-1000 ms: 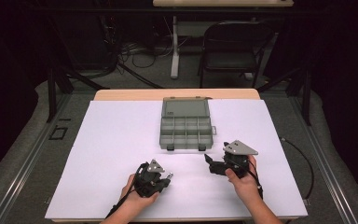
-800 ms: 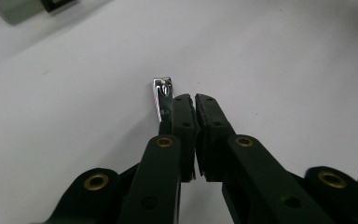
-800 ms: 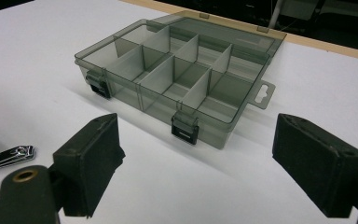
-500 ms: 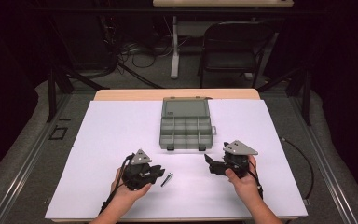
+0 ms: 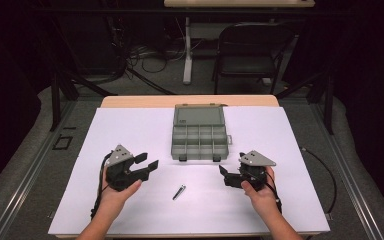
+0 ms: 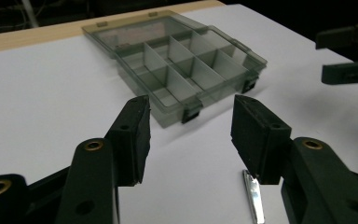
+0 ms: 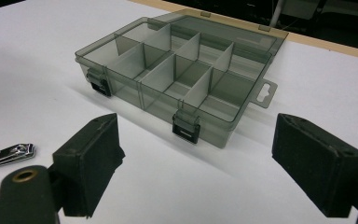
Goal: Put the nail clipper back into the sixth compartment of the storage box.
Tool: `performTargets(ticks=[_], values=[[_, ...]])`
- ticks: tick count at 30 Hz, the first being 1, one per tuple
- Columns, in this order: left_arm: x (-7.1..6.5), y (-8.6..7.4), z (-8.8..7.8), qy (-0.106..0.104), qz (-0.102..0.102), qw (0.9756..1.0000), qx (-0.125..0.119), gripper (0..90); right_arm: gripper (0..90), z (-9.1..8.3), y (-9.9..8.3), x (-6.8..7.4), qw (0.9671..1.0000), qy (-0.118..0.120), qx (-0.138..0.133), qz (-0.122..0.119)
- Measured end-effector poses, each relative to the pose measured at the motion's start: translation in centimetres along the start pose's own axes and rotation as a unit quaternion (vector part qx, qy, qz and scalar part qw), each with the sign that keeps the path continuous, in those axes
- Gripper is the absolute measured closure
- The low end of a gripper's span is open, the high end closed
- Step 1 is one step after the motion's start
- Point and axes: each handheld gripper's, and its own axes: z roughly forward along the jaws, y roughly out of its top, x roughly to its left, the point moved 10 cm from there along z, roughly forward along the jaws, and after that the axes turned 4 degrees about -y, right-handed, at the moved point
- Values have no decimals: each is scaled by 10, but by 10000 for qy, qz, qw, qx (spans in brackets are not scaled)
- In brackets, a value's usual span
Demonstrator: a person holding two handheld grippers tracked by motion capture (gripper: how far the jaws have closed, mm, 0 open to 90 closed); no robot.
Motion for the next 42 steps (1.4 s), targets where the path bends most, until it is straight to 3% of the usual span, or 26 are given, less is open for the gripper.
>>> performTargets(ticks=[1, 4, 5, 9, 16, 18, 19, 21, 32, 38, 42], values=[[10, 1, -4, 136, -148, 9998, -15, 430, 148, 1, 0, 0, 10000, 25, -48, 0], [21, 2, -8, 207, -254, 9994, -122, 367, 148, 1, 0, 1, 10000, 36, -46, 2], [27, 3, -10, 264, -288, 9991, -177, 271, 148, 1, 0, 2, 10000, 38, -46, -10], [38, 4, -14, 257, -329, 9987, -295, 157, 148, 2, 0, 2, 10000, 44, -54, 2], [47, 4, -18, 289, -238, 9987, -333, 123, 148, 3, -1, 2, 10000, 52, -52, 4], [47, 1, -18, 130, 1, 9995, -296, 21, 148, 3, 0, 2, 10000, 48, -70, 1], [47, 1, -18, 130, 1, 9995, -296, 0, 148, 3, 0, 2, 10000, 50, -73, 1], [46, 0, -18, 106, 70, 9995, -291, 1, 148, 2, 0, 2, 10000, 58, -66, 2], [47, 2, -19, 130, 15, 9991, -400, 1, 148, 2, 0, 2, 10000, 53, -60, 0], [42, 4, -20, 33, -29, 9992, -409, 1, 148, 2, 0, 3, 10000, 53, -55, -7], [34, 6, -18, -190, -220, 9989, -379, 2, 148, 1, 0, 3, 10000, 49, -57, -5]])
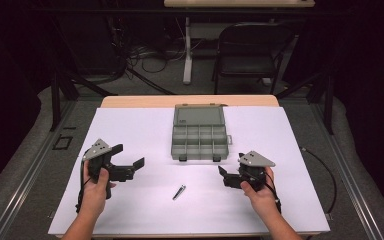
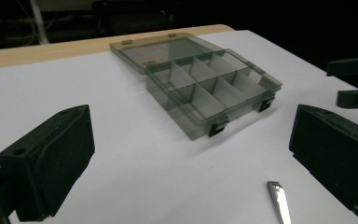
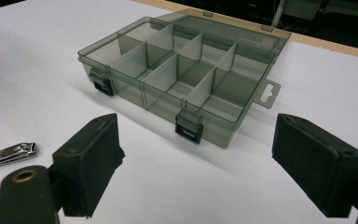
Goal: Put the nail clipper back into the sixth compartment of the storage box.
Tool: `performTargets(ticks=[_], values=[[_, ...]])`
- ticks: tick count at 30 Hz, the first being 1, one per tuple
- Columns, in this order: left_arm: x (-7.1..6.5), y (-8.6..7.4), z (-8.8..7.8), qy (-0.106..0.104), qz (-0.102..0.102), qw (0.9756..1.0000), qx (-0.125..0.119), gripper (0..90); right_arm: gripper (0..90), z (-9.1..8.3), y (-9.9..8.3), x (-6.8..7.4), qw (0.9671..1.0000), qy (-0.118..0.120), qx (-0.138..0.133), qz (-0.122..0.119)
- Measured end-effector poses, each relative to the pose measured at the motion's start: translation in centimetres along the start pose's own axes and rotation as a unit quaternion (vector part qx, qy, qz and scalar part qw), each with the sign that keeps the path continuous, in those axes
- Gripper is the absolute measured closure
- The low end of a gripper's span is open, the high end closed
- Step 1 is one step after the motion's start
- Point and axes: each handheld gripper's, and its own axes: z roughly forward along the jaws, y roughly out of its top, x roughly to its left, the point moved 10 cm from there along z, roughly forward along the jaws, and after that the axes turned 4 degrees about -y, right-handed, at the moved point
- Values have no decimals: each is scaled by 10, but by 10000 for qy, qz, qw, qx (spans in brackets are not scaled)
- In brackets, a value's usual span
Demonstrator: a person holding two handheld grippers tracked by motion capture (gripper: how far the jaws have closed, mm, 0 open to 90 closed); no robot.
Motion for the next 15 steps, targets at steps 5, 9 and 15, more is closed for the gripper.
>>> performTargets(ticks=[5, 9, 15], values=[[-13, 1, 10, -295, -58, 9994, 181, 1, 148, -2, 2, 0, 10000, -27, -19, 18], [-22, -4, 23, -437, -75, 9975, 550, 2, 147, -2, 3, 0, 10000, -12, -52, 3], [-37, -9, 36, -597, 153, 9929, 1017, 4, 147, -2, 4, 0, 9999, -26, -109, 10]])
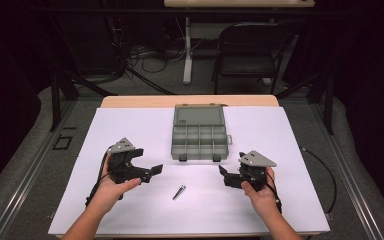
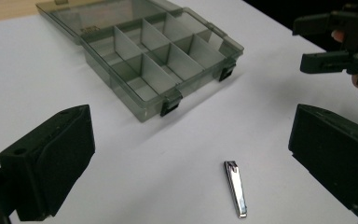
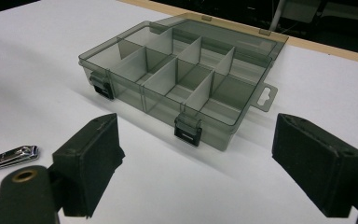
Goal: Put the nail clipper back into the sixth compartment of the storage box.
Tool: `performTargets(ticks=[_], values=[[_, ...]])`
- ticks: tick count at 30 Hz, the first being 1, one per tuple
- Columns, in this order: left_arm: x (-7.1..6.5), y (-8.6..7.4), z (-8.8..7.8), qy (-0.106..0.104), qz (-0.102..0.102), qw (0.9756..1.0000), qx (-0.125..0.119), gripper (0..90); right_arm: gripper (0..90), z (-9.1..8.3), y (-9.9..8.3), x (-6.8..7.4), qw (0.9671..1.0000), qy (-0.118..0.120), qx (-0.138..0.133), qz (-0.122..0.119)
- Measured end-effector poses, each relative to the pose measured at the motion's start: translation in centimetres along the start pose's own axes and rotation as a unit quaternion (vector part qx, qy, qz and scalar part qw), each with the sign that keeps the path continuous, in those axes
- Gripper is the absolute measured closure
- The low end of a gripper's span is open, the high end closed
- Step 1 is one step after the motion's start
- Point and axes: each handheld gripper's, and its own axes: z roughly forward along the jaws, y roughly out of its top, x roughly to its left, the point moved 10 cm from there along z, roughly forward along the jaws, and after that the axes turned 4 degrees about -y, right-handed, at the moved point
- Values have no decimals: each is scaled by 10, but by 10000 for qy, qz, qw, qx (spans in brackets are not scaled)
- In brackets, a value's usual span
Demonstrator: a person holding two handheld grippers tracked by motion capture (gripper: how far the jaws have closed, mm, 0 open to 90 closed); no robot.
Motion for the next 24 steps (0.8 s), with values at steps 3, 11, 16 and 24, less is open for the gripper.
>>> performTargets(ticks=[3, 11, 16, 24], values=[[-4, -1, 6, 30, -5, 9998, 210, 13, 148, -1, -1, -1, 10000, -1, 48, 3], [-13, 1, 14, 57, 64, 9990, 449, 157, 148, 0, -2, 0, 10000, 2, 82, -9], [-16, -1, 20, 109, 145, 9980, 604, 221, 148, 0, -2, 0, 10000, -13, 63, -18], [-23, -7, 32, 118, 167, 9953, 945, 346, 147, 0, -2, 1, 10000, 15, 72, -26]])
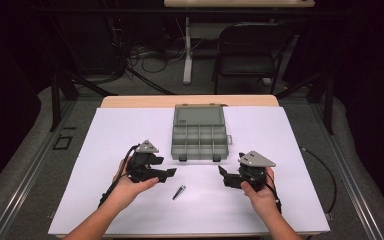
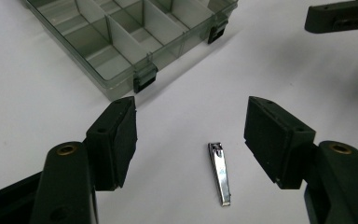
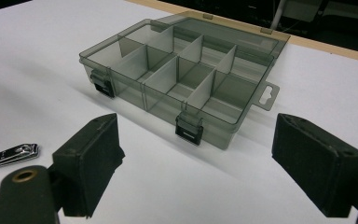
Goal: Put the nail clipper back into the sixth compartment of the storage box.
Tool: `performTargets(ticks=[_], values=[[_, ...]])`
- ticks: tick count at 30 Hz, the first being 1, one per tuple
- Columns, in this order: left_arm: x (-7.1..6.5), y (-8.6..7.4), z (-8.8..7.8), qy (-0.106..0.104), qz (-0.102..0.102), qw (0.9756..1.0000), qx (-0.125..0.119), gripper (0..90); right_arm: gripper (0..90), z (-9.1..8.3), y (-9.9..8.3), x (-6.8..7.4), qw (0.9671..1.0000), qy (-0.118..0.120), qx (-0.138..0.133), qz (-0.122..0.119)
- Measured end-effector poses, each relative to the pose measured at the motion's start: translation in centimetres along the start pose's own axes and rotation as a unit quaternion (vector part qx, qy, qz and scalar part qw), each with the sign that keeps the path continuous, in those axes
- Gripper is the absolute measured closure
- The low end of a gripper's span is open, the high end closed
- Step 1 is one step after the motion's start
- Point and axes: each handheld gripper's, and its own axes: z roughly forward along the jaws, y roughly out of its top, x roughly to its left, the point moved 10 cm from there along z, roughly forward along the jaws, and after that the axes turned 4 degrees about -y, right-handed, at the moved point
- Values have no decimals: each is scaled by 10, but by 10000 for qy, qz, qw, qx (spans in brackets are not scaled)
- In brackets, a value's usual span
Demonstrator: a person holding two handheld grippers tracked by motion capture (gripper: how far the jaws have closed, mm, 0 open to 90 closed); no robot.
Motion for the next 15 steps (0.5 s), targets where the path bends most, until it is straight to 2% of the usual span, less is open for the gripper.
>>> performTargets(ticks=[2, 8, 9, 10, 12, 15], values=[[-2, -1, 4, 23, -21, 10000, 84, 348, 148, 0, 0, 0, 10000, -6, 2, -1], [-8, -5, 17, 87, 114, 9995, 264, 378, 148, 0, -1, -1, 10000, -12, 4, 1], [-8, -6, 19, 76, 126, 9994, 302, 378, 148, 0, -1, -1, 10000, -12, 4, 1], [-9, -8, 22, 10, 93, 9994, 323, 427, 148, 0, -1, -1, 10000, -10, 3, -6], [-13, -12, 29, -141, -8, 9990, 425, 443, 148, 1, -1, -1, 10000, -10, 0, 2], [-14, -15, 34, -165, -30, 9985, 524, 475, 149, 1, -1, -1, 10000, -11, -1, 2]])
